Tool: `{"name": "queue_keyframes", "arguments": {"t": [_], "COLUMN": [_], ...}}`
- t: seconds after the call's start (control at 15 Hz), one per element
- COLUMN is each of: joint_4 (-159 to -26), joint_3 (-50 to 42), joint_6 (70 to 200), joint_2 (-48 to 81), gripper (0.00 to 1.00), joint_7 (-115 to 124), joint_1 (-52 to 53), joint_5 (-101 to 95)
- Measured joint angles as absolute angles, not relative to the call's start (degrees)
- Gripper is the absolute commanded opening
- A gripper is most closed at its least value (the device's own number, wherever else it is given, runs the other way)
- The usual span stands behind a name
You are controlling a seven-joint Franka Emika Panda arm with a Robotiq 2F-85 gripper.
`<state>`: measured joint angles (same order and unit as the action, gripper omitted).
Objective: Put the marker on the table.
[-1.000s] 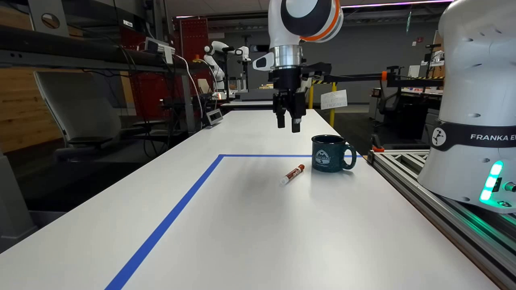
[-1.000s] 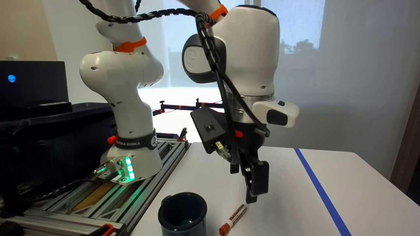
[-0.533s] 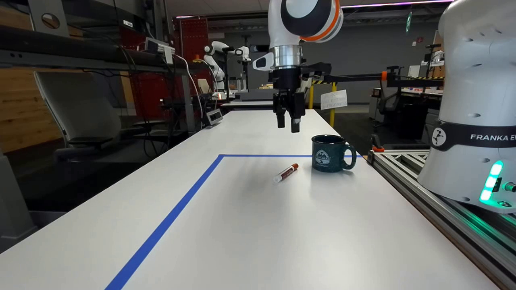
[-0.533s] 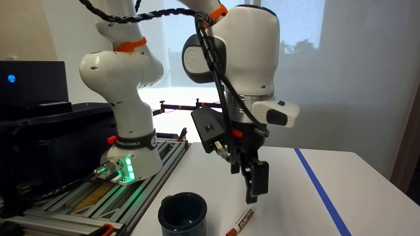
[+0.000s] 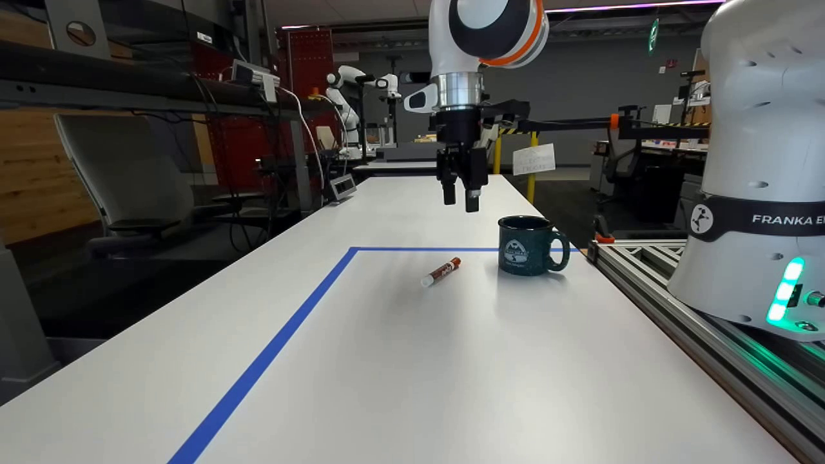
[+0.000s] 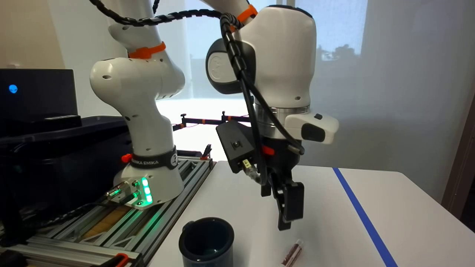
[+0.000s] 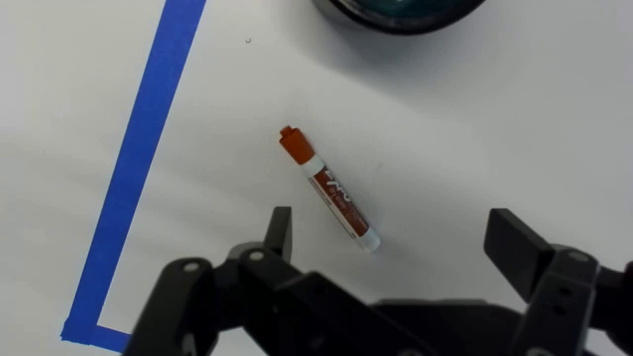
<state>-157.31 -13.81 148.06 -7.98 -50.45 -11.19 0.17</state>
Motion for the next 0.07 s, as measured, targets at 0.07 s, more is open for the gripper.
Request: {"name": "queue_keyframes", "arguments": {"t": [0.07], "joint_4": [-157.3], "joint_3": [-13.8], "joint_6": [148.1], "joint_2": [-8.0], "gripper": [1.0], "joint_7": [-50.4], "joint_1": [-11.2], "joint_5": [0.2]}}
